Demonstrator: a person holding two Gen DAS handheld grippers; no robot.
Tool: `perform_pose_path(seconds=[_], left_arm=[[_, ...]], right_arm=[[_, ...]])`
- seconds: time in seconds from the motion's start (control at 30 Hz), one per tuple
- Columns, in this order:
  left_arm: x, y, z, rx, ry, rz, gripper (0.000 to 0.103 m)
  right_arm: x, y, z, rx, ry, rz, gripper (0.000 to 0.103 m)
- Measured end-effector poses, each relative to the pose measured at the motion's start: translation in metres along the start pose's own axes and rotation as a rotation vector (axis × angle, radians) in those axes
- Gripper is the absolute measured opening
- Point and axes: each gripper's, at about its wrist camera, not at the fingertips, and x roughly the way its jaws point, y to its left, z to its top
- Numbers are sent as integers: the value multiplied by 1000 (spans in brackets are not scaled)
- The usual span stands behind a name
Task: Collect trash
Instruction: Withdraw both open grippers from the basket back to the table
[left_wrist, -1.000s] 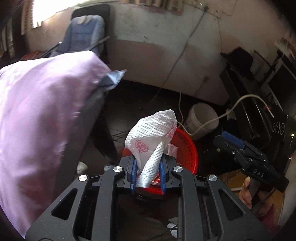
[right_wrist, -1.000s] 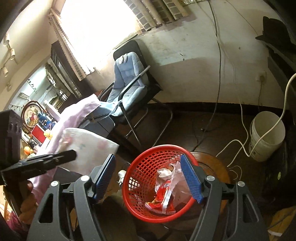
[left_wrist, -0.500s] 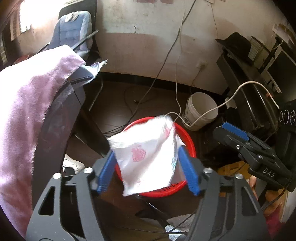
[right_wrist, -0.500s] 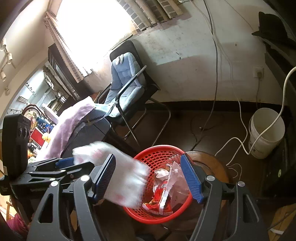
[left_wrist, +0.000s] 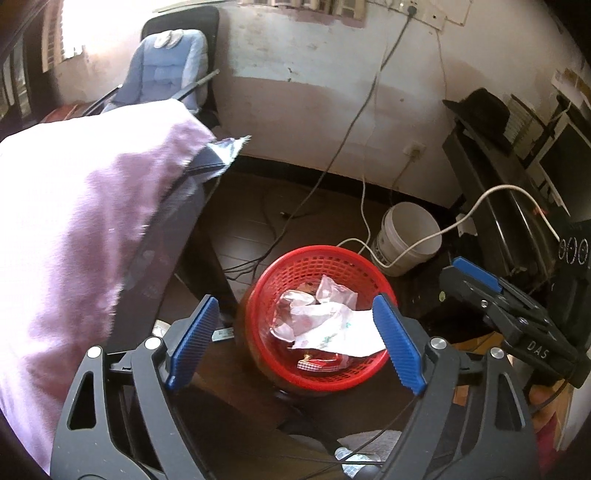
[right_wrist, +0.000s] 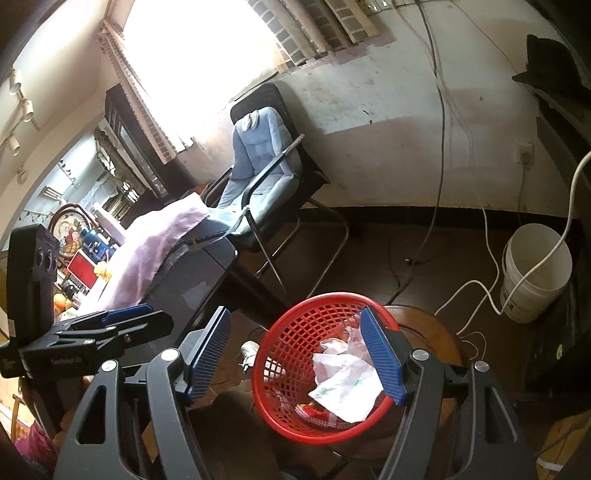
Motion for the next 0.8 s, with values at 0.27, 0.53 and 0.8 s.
perform_pose_path(seconds=[0.27, 0.53, 0.8], left_arm=[[-30, 23, -2, -52, -56, 26, 85], [-64, 39, -11, -90, -117, 50, 87], [-101, 59, -26, -127, -181, 97, 89]], right_arm=[[-11, 22, 3, -48, -11, 8, 75], [-27, 51, 3, -110, -37, 16, 80], [-42, 85, 2, -173, -52, 41, 89]])
